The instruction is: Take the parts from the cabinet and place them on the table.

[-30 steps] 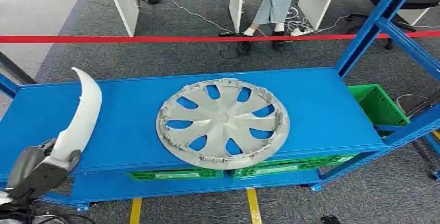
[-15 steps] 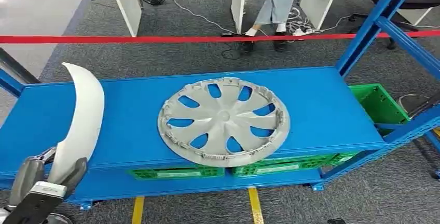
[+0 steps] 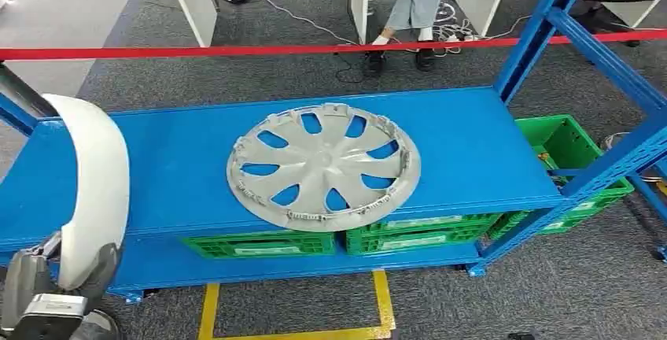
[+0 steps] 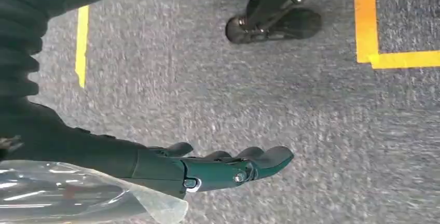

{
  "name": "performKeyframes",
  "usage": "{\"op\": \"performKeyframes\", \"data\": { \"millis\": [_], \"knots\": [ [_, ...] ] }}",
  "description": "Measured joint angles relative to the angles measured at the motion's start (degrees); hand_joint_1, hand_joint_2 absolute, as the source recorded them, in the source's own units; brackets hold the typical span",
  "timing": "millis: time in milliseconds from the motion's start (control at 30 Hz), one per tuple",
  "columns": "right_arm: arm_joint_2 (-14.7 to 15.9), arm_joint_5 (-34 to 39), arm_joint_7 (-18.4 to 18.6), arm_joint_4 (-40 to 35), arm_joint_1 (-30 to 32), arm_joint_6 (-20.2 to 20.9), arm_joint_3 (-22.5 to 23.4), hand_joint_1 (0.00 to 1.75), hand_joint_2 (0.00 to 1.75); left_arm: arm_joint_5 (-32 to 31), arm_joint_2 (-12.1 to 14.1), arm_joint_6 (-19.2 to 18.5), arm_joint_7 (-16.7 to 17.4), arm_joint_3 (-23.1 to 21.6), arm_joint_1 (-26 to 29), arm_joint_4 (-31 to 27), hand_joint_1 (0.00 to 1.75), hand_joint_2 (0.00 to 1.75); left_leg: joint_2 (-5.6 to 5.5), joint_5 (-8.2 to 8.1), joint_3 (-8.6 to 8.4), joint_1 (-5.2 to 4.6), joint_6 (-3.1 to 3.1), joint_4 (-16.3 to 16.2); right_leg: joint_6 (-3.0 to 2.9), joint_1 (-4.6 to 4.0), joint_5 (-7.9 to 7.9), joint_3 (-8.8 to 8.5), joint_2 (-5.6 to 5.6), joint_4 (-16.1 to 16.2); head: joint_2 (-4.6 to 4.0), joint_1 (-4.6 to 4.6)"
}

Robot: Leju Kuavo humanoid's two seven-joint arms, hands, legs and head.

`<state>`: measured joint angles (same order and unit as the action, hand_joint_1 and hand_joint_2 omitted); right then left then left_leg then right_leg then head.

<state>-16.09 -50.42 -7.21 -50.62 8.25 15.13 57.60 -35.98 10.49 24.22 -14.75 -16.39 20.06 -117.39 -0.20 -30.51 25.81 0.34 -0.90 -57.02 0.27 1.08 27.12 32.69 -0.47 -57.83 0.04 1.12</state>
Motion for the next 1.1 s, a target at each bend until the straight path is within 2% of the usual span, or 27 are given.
{"op": "performKeyframes", "data": {
  "millis": [100, 133, 167, 200, 233, 300, 333, 367, 433, 467, 500, 533, 567, 633, 667, 700, 733, 767, 800, 833, 867, 900, 967, 1000, 1033, 1067, 1100],
  "knots": [
    [-1.38, -0.68, 0.24, -1.92, -0.02, 2.66, 2.58, 0.0, 1.75, 0.16, 0.02, 2.55, -0.35, -0.15, 0.82, 0.0, 1.75, 1.75, 0.0, 0.01, 0.11, -0.4, 0.35, 1.28, 1.07, 0.01, -1.26, 0.66, -0.01, 0.13, 0.0, 0.0],
    [-1.83, -0.96, 0.18, -2.4, 0.0, 3.79, 3.45, 0.0, 1.75, 0.94, 0.13, 3.05, -0.63, -0.28, 1.05, 0.0, 1.75, 1.75, 0.02, 0.32, 0.38, -0.43, 0.73, 1.36, 1.48, -0.02, -1.67, 0.73, 0.0, 0.27, 0.0, 0.09],
    [-1.99, -1.2, -0.11, -2.73, -0.04, 4.59, 4.2, 0.0, 1.75, 1.58, 0.17, 3.52, -0.99, -0.46, 1.28, 0.0, 1.75, 1.75, 0.29, 1.23, 0.75, 0.1, 1.55, 2.01, 1.8, 0.03, -1.06, 1.05, 0.06, -0.06, 0.0, 0.07],
    [-2.05, -1.35, -0.24, -3.01, -0.03, 5.17, 5.06, 0.0, 1.75, 2.08, 0.17, 3.9, -1.31, -0.61, 1.34, 0.02, 1.75, 1.75, 0.46, 1.72, 1.36, 0.0, 1.84, 2.0, 1.96, 0.05, 1.07, 1.82, 0.22, -1.12, 0.0, 0.17],
    [-2.27, -1.53, -0.31, -3.23, 0.02, 5.66, 5.57, 0.0, 1.75, 2.41, 0.22, 4.19, -1.53, -0.79, 1.58, 0.02, 1.75, 1.75, 0.5, 2.19, 1.99, -0.06, 2.44, 1.98, 1.92, 0.02, 4.63, 2.93, 0.31, -4.13, 0.0, 0.37],
    [-2.56, -1.73, -0.85, -3.36, 0.03, 6.42, 6.31, 0.0, 1.75, 3.02, 0.31, 4.56, -1.55, -0.92, 2.13, 0.09, 1.75, 1.75, 0.56, 3.37, 3.49, -0.37, 2.66, 1.91, 2.02, 0.01, 10.17, 5.09, 0.32, -12.88, 0.0, 0.33],
    [-2.62, -1.73, -1.25, -3.54, 0.05, 6.64, 6.6, 0.0, 1.75, 3.08, 0.31, 4.59, -1.55, -0.98, 2.28, 0.17, 1.75, 1.75, 0.63, 4.03, 4.34, -0.56, 2.75, 1.86, 2.03, 0.01, 10.99, 5.69, 0.33, -16.28, 0.0, 0.39],
    [-2.64, -1.73, -1.44, -3.62, 0.06, 6.68, 6.84, 0.0, 1.75, 3.08, 0.33, 4.61, -1.55, -1.01, 2.41, 0.26, 1.75, 1.75, 0.63, 4.67, 5.2, -0.7, 2.74, 1.75, 1.98, 0.0, 9.82, 5.14, 0.33, -17.13, 0.0, 0.3],
    [-2.66, -1.68, -1.7, -3.91, 0.07, 6.86, 7.03, 0.0, 1.75, 3.06, 0.33, 4.63, -1.51, -1.2, 2.64, 0.42, 1.75, 1.75, 0.61, 5.73, 6.83, -0.95, 2.58, 1.42, 1.61, -0.08, 4.94, 0.78, 0.32, -12.31, 0.0, 0.35],
    [-2.66, -1.68, -1.79, -4.28, 0.07, 7.01, 7.03, 0.0, 1.75, 3.06, 0.35, 4.63, -1.36, -1.29, 2.67, 0.46, 1.75, 1.75, 0.59, 6.16, 7.6, -1.0, 2.42, 1.14, 1.19, -0.2, 3.4, -2.87, 0.33, -7.18, 0.0, 0.35],
    [-2.66, -1.68, -1.92, -4.63, 0.03, 7.1, 7.01, 0.0, 1.75, 3.06, 0.37, 4.63, -1.33, -1.35, 2.67, 0.46, 1.75, 1.75, 0.6, 6.53, 8.09, -0.99, 2.23, 0.67, 0.77, -0.37, 4.25, -6.47, 0.34, -1.99, 0.0, 0.33],
    [-2.71, -1.88, -2.25, -5.06, 0.04, 7.15, 6.95, 0.0, 1.75, 3.06, 0.39, 4.65, -1.33, -1.35, 2.7, 0.46, 1.75, 1.75, 0.59, 6.77, 8.6, -1.31, 1.9, 0.26, 0.72, -0.49, 5.77, -9.63, 0.35, 2.44, 0.0, 0.31],
    [-2.84, -2.55, -2.71, -5.55, 0.23, 6.84, 6.67, 0.0, 1.75, 3.04, 0.53, 4.65, -1.27, -1.38, 2.69, 0.46, 1.75, 1.75, 0.71, 7.37, 8.73, -1.23, 1.57, 0.23, 0.7, -0.57, 6.29, -9.05, 0.42, 3.31, 0.0, 0.19],
    [-2.99, -2.47, -2.93, -6.71, 1.5, 6.4, 5.46, 0.0, 1.75, 2.97, 0.74, 4.61, -1.11, -1.6, 2.73, 0.48, 1.75, 1.75, 0.72, 8.36, 8.81, -0.92, 0.94, 0.53, 0.18, -0.94, 5.78, -8.47, 0.41, 3.08, 0.0, 0.24],
    [-3.32, -1.94, -2.89, -7.01, 2.07, 6.29, 5.02, 0.0, 1.75, 2.91, 0.85, 4.61, -1.09, -1.62, 2.79, 0.48, 1.75, 1.75, 0.44, 8.81, 9.08, -1.02, 0.61, 0.41, -0.19, -0.45, 4.94, -7.67, 0.12, 3.5, 0.0, 0.42],
    [-3.3, -1.33, -2.6, -7.65, 2.11, 6.12, 4.63, 0.0, 1.75, 2.89, 0.9, 4.63, -1.07, -1.7, 2.97, 0.52, 1.75, 1.75, 0.27, 6.64, 9.98, -0.84, 0.16, -0.37, -0.6, -0.34, 4.22, -7.06, -0.09, 3.41, 0.0, 0.26],
    [-3.32, -0.53, -2.41, -8.36, 2.67, 5.9, 4.0, 0.0, 1.75, 2.76, 1.13, 4.67, -1.07, -1.79, 3.07, 0.52, 1.75, 1.75, 0.25, 2.61, 10.61, -0.68, -0.27, -2.88, -1.17, -0.34, 3.54, -6.21, -0.19, 3.42, 0.0, 0.0],
    [-3.43, 0.37, -2.3, -9.02, 3.24, 5.51, 3.17, 0.0, 1.75, 2.63, 1.24, 4.74, -1.03, -1.86, 3.07, 0.55, 1.75, 1.75, 0.28, -1.36, 11.29, -0.42, -0.73, -6.85, -1.12, -0.35, 2.92, -5.42, -0.27, 3.41, 0.0, -0.16],
    [-3.45, 1.11, -2.17, -9.59, 3.82, 5.24, 2.3, 0.0, 1.75, 2.56, 1.27, 4.76, -1.0, -1.9, 3.08, 0.57, 1.75, 1.75, 0.28, -4.34, 11.89, -0.21, -1.02, -11.32, -1.09, -0.4, 2.25, -4.62, -0.39, 3.34, 0.0, -0.06],
    [-3.47, 1.53, -2.05, -9.99, 4.26, 4.87, 1.55, 0.0, 1.75, 2.56, 1.29, 4.76, -0.98, -1.97, 3.09, 0.59, 1.75, 1.75, 0.28, -5.59, 12.17, -0.05, -1.25, -15.03, -1.04, -0.4, 1.63, -3.79, -0.46, 3.24, 0.0, -0.11],
    [-3.47, 1.7, -1.92, -10.38, 4.57, 4.74, 0.79, 0.0, 1.75, 2.56, 1.31, 4.76, -0.9, -2.03, 3.1, 0.61, 1.75, 1.75, 0.28, -5.04, 11.88, 0.08, -1.39, -16.98, -0.94, -0.4, 1.04, -3.13, -0.49, 3.02, 0.0, -0.11],
    [-3.47, 1.86, -1.88, -10.68, 4.82, 4.68, 0.2, 0.0, 1.75, 2.56, 1.38, 4.76, -0.83, -2.08, 3.11, 0.61, 1.75, 1.75, 0.28, -3.09, 10.52, 0.24, -1.52, -16.63, -0.82, -0.4, 0.44, -2.47, -0.53, 2.71, 0.0, -0.09],
    [-3.6, 1.97, -1.81, -11.12, 5.03, 4.63, -0.79, 0.0, 1.75, 2.56, 1.53, 4.76, -0.72, -2.21, 3.09, 0.61, 1.75, 1.75, 0.28, 1.32, 4.55, 0.47, -1.43, -8.91, -0.43, -0.37, -0.62, -0.46, -0.47, 1.88, 0.0, -0.09],
    [-3.65, 2.01, -1.81, -11.38, 5.11, 4.59, -1.11, 0.0, 1.75, 2.56, 1.6, 4.76, -0.68, -2.27, 3.08, 0.61, 1.75, 1.75, 0.22, 1.43, 0.83, 0.51, -1.29, -3.56, -0.15, -0.38, -0.96, 0.07, -0.43, 1.52, 0.0, -0.15],
    [-3.69, 2.03, -1.79, -11.6, 5.26, 4.56, -1.43, 0.0, 1.75, 2.56, 1.68, 4.76, -0.68, -2.36, 3.0, 0.61, 1.75, 1.75, 0.19, -0.16, -1.8, 0.25, -0.92, 0.93, 0.19, -0.65, -1.27, 0.61, -0.37, 1.13, 0.0, -0.15],
    [-3.74, 2.08, -1.79, -11.8, 5.31, 4.54, -1.66, 0.0, 1.75, 2.56, 1.7, 4.76, -0.66, -2.43, 2.99, 0.61, 1.75, 1.75, 0.12, -0.84, -2.56, 0.17, -0.19, 2.59, 0.59, -0.64, -1.79, 0.83, -0.37, 1.09, 0.0, 0.04],
    [-3.76, 2.06, -1.84, -11.91, 5.34, 4.52, -1.82, 0.0, 1.75, 2.49, 1.73, 4.76, -0.66, -2.47, 2.99, 0.61, 1.75, 1.75, 0.14, -0.95, -2.02, 0.01, -0.01, 2.65, 1.0, -0.59, -2.35, 1.15, -0.43, 1.09, 0.0, -0.11]
  ]
}}
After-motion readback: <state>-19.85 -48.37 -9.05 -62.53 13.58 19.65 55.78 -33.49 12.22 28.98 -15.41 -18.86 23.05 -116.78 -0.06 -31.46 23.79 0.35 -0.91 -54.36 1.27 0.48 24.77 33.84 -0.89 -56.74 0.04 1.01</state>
